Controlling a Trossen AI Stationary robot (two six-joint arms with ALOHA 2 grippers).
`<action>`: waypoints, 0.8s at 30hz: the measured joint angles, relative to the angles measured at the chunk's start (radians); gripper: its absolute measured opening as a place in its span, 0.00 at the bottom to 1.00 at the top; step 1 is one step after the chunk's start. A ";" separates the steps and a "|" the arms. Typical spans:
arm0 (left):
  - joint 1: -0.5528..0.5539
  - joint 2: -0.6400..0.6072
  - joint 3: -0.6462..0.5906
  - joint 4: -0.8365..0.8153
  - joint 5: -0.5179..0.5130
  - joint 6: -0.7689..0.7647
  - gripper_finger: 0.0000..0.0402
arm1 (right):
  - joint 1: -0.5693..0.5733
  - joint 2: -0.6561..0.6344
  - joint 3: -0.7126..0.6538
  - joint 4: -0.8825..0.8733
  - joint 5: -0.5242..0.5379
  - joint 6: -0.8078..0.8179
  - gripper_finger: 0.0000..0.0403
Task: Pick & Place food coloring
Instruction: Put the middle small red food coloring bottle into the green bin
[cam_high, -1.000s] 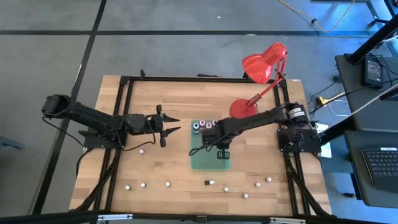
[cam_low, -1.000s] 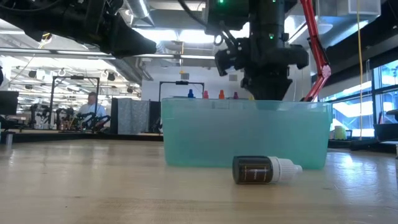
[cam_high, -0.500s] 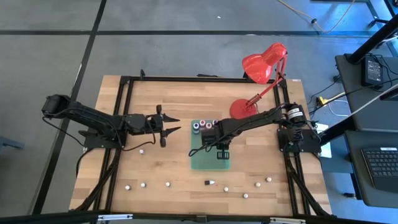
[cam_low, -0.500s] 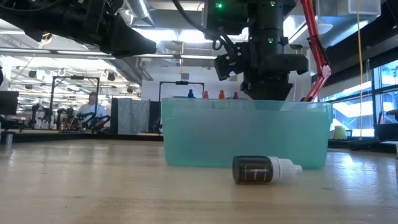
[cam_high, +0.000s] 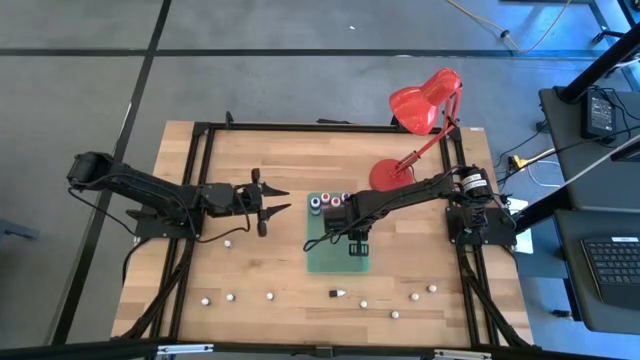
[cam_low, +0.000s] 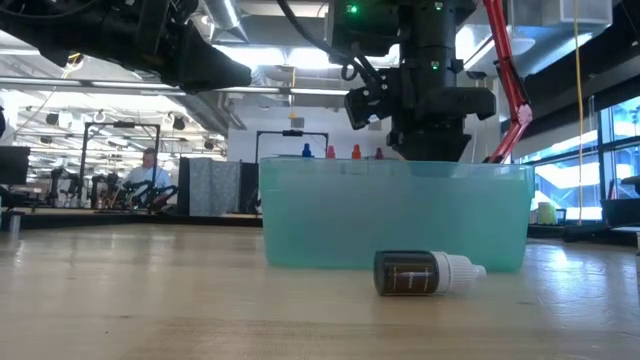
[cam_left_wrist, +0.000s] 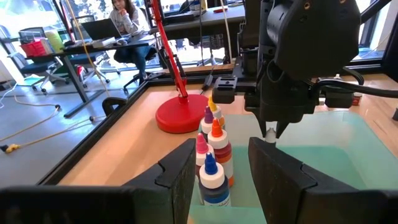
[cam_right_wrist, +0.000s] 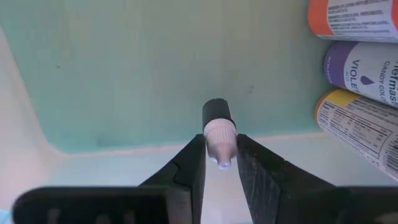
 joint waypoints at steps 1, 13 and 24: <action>0.000 0.000 0.000 0.000 0.000 0.000 0.36 | 0.000 0.000 0.000 0.000 0.000 -0.001 0.23; 0.000 0.000 0.000 0.000 0.000 0.000 0.36 | 0.000 0.000 0.000 0.000 0.001 0.002 0.23; 0.000 0.000 0.000 0.000 0.000 0.000 0.36 | 0.000 0.000 0.000 0.008 0.001 -0.020 0.23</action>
